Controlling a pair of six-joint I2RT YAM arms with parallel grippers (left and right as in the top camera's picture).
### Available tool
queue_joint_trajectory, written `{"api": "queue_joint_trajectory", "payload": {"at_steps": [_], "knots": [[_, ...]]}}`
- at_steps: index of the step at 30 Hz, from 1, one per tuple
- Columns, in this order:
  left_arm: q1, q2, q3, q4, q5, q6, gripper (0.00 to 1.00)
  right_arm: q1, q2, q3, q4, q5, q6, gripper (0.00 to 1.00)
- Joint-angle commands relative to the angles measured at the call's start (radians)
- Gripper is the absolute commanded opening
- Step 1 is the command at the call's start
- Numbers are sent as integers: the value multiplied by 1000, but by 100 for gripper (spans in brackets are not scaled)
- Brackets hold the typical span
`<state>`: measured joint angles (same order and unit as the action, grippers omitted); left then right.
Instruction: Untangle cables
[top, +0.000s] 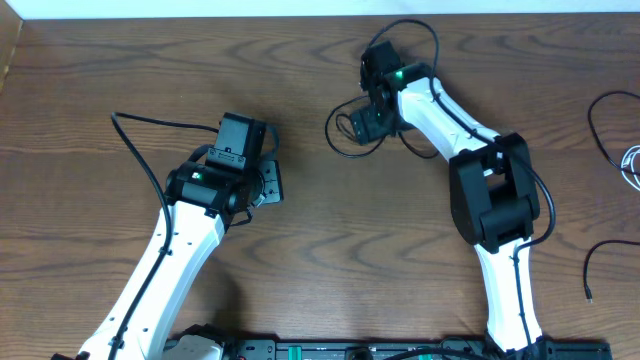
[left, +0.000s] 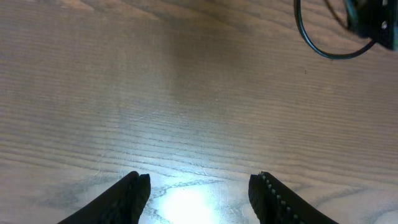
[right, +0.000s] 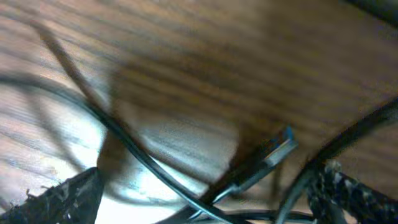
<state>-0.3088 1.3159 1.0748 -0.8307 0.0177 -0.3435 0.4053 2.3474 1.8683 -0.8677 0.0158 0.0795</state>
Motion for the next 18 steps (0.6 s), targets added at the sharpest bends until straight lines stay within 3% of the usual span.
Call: {"api": "queue_joint_trajectory", "payload": {"at_steps": [1,3,5,6,8,10,14,18], "knots": [[0,5,6,-3,-3,-13,57,9,10,-62,-6,-53,27,95],[0,5,6,-3,-3,-13,57,10,10,-77,-23,-53,60,75],[0,5,6,-3,-3,-13,57,10,9,-76,-45,-53,63,45],[0,5,6,-3,-3,-13,57,10,9,-76,-54,-53,63,40],[0,5,6,-3,-3,-13,57,10,6,-76,-77,-54,70,19],[0,5,6,-3,-3,-13,57,8,-9,-75,-95,-57,93,4],[0,5,6,-3,-3,-13,57,-1,-111,-74,-90,-101,100,1],[0,5,6,-10,-3,-13,57,-42,-320,-74,-105,-85,99,1]]}}
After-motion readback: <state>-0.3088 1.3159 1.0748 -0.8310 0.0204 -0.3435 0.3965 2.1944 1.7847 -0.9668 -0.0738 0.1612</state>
